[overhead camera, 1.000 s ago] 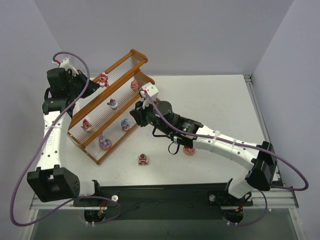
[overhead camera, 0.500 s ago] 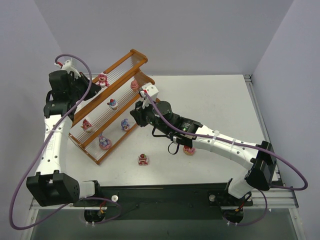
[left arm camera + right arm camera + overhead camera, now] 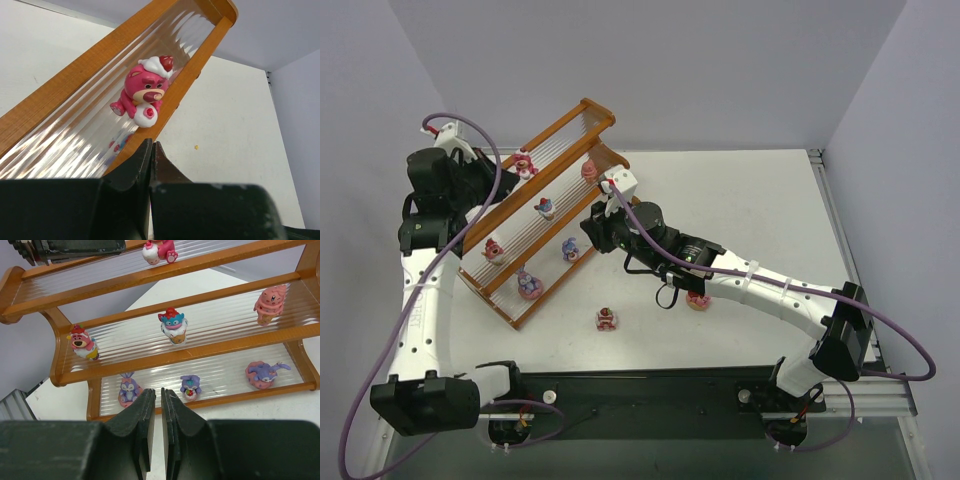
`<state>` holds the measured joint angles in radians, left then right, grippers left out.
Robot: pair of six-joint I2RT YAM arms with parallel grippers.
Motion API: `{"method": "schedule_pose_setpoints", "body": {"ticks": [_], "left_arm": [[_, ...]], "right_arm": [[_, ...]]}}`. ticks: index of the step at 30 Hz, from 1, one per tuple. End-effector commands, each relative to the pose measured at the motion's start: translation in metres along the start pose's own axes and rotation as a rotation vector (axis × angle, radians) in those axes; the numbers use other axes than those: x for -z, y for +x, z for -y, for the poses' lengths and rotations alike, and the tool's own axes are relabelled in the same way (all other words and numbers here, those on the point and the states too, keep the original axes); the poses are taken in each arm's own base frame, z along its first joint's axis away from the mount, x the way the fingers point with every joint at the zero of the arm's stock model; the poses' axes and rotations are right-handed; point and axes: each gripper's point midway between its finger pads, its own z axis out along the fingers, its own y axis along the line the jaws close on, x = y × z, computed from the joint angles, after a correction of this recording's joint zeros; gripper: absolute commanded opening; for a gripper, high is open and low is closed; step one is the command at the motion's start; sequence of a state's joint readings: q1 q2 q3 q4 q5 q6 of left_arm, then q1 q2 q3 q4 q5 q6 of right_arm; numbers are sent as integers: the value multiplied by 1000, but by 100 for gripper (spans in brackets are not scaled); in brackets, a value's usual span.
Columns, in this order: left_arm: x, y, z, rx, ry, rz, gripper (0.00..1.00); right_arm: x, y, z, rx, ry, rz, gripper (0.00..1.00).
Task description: Place and organize the plastic toys onto the shelf
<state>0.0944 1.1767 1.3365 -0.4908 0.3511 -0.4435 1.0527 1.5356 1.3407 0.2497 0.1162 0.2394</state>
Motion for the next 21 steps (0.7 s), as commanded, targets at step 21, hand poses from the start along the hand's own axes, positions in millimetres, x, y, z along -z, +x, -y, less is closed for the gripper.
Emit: {"method": "schedule_pose_setpoints", "body": {"ticks": [21], "left_arm": [[-17,1,11,-11,97,-29,0]], "right_arm": [[-1,-28,7,-35,23,76,12]]}}
